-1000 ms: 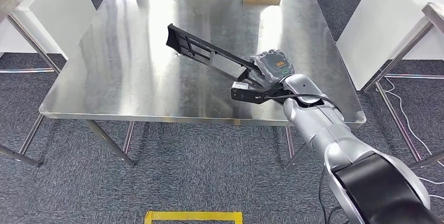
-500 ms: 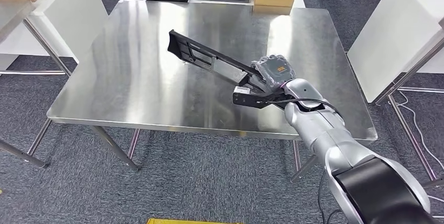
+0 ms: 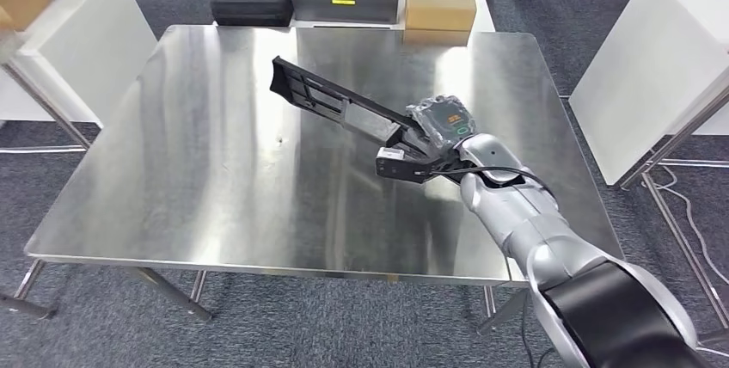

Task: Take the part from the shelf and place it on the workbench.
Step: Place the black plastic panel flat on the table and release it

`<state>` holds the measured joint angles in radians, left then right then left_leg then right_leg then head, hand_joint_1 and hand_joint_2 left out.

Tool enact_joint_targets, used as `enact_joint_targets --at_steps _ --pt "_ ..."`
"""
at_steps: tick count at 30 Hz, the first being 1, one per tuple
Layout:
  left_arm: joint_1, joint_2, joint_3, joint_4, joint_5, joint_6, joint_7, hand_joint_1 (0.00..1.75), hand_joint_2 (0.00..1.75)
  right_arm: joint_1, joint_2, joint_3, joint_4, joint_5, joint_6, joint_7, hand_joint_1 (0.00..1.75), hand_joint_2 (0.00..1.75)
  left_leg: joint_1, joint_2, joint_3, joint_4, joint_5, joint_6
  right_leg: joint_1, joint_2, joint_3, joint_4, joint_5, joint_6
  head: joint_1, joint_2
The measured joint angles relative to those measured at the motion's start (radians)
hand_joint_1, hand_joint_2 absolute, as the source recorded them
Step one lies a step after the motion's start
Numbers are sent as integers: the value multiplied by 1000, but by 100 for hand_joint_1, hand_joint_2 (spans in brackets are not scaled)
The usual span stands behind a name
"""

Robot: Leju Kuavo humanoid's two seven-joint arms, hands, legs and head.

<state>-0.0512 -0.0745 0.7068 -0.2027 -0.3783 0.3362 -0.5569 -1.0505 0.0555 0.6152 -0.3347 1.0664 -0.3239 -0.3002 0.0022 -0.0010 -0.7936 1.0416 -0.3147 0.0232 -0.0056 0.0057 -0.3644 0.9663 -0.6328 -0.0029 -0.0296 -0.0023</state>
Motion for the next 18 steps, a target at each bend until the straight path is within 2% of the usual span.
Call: enact_joint_targets --at_steps 1,2,3,4,5,6,7,8,9,10,11,12,13,14,15,16,17,18 --pt "1 0 1 0 0 0 0 0 175 1 1 -1 1 1 0 0 175 175 -3 -1 8 -10 27 7 4 2 20 -5 -7 9 0 0" --pt "-1 -1 1 0 0 0 0 0 175 -2 2 -2 -1 1 0 1 175 175 -4 -2 22 -7 15 12 8 3 28 0 -1 21 -1 0" --pt "-4 -2 2 0 0 0 -1 0 175 -6 2 -2 -3 2 -1 1 175 175 -5 -4 34 -10 3 18 8 3 22 28 16 34 -1 0" --pt "-6 -2 2 0 0 0 -2 0 175 -10 2 -4 -5 2 -1 1 175 175 -4 -4 51 -16 -6 25 8 3 -4 85 40 46 -2 0" --pt "-8 -2 2 -1 -1 1 -5 0 175 -13 1 -4 -6 2 -1 1 175 175 -3 -6 70 -23 -15 33 7 3 -48 155 56 51 -2 0" --pt "-10 -2 2 -1 -3 3 -8 0 175 -12 0 -4 -6 2 -1 1 175 175 -2 -7 89 -32 -25 40 5 2 -99 225 54 46 -2 0" --pt "-12 -2 2 -1 -6 9 -14 0 175 -9 -3 -5 -4 4 -1 1 175 175 -2 -10 110 -41 -35 45 6 2 -152 279 31 37 -2 0" --pt "-13 -2 2 -1 -11 24 -20 0 175 -3 -5 -5 -3 6 -1 1 175 175 -2 -16 131 -50 -47 48 6 2 -198 306 -11 26 -2 0" --pt "-14 -2 2 -1 -17 45 -27 0 175 3 -8 -5 -1 9 -1 0 175 175 -2 -22 152 -58 -59 47 5 2 -236 310 -58 18 -1 0" --pt "-13 -2 2 -1 -24 73 -38 0 175 8 -11 -5 0 11 -2 -1 175 175 -2 -28 174 -64 -73 45 5 2 -264 290 -95 16 0 0" --pt "-12 -3 2 -1 -31 99 -52 0 175 12 -14 -5 2 13 -2 -3 175 175 -3 -33 195 -67 -87 43 5 2 -281 251 -104 19 0 0" --pt "-11 -3 2 -1 -37 118 -68 0 175 15 -16 -5 3 16 -2 -4 175 175 -4 -35 214 -68 -101 41 5 2 -291 195 -72 30 1 0" --pt "-11 -4 2 -1 -43 131 -83 0 175 18 -18 -5 5 18 -2 -5 175 175 -5 -38 232 -68 -115 39 6 2 -295 132 -1 47 1 0" --pt "-11 -5 2 0 -46 139 -92 0 175 20 -20 -5 7 20 -2 -5 175 175 -6 -40 246 -67 -129 37 6 1 -294 76 76 57 0 0" --pt "-12 -7 2 0 -47 146 -97 0 175 20 -19 -5 7 23 -2 -7 175 175 -7 -42 255 -69 -142 32 9 1 -287 38 142 59 2 0" --pt "-13 -9 2 -1 -48 154 -99 0 175 18 -18 -5 7 25 -2 -8 175 175 -8 -44 263 -66 -148 26 11 2 -280 13 185 50 4 0" --pt "-15 -10 2 -1 -48 161 -100 0 175 14 -16 -5 5 26 -3 -9 131 131 -9 -44 267 -67 -156 25 12 2 -269 2 218 41 6 0" --pt "-15 -12 2 -1 -48 166 -100 0 175 10 -14 -5 4 27 -3 -9 87 87 -9 -42 271 -68 -161 27 13 3 -258 -3 239 33 5 0"
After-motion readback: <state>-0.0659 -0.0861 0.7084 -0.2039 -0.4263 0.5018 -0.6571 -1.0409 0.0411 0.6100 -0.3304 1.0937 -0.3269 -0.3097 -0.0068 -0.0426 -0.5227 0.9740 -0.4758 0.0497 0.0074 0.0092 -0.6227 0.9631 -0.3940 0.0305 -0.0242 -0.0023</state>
